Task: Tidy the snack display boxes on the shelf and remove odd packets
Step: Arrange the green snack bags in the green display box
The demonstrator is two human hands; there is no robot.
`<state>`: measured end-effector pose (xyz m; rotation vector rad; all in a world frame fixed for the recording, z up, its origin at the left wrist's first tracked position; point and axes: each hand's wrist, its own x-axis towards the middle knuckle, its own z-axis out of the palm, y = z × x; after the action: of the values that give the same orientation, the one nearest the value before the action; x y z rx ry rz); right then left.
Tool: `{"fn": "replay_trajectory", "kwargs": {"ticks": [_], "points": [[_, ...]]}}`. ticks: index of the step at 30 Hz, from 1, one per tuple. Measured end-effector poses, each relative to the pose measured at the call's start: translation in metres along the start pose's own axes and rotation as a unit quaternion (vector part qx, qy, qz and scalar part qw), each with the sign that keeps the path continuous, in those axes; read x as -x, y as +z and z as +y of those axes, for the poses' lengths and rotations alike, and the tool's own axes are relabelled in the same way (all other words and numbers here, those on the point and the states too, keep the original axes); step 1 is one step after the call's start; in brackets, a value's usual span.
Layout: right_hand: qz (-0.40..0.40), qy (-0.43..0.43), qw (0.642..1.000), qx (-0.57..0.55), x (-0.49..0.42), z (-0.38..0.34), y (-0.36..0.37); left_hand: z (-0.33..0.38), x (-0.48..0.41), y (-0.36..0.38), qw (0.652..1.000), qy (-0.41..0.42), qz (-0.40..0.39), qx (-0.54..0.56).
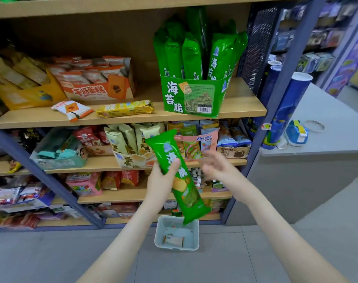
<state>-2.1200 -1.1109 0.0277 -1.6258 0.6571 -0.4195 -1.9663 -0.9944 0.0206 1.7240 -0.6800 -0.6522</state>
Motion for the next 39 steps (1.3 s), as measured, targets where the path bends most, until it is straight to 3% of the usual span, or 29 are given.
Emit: {"fn": "replay_trajectory", "kwargs": {"ticks": [2, 3, 9, 13, 18, 20, 24, 26, 30, 33, 39], "points": [[-0.075, 0.041, 0.996, 0.035, 0.004, 0.007, 0.011, 0.005, -0.012, -0.005, 0.992, -0.021, 0.075, 0.096], [-0.075, 0.048, 0.995, 0.034, 0.005, 0.013, 0.016, 0.006, -0.018, -0.007, 0.986, -0.034, 0.096, 0.134], [0.013, 0.015, 0.981, -0.194, 0.004, 0.021, 0.038, 0.01, -0.03, -0.02, 0.954, -0.078, 0.119, 0.265], [0.011, -0.003, 0.975, -0.22, 0.004, 0.015, 0.044, 0.008, -0.029, -0.024, 0.931, -0.118, 0.115, 0.325], [0.054, -0.017, 0.977, -0.203, 0.001, 0.013, 0.047, 0.0, -0.032, -0.029, 0.931, -0.167, 0.076, 0.315], [0.066, -0.041, 0.987, -0.142, 0.003, 0.011, 0.047, -0.002, -0.031, -0.028, 0.935, -0.165, 0.065, 0.306], [-0.004, -0.101, 0.995, 0.014, 0.008, 0.009, 0.043, 0.002, -0.025, -0.025, 0.939, -0.137, 0.032, 0.315], [-0.053, -0.105, 0.993, 0.005, 0.011, 0.005, 0.041, 0.002, -0.022, -0.026, 0.936, -0.137, 0.006, 0.325], [-0.01, -0.053, 0.998, -0.043, 0.004, -0.002, 0.039, -0.001, -0.011, -0.03, 0.929, -0.113, -0.122, 0.332], [-0.043, -0.012, 0.997, -0.065, -0.001, -0.003, 0.044, -0.001, -0.004, -0.027, 0.929, -0.088, -0.194, 0.303], [-0.017, -0.033, 0.995, -0.098, -0.002, -0.004, 0.049, -0.001, -0.007, -0.032, 0.946, -0.034, -0.234, 0.22]]}}
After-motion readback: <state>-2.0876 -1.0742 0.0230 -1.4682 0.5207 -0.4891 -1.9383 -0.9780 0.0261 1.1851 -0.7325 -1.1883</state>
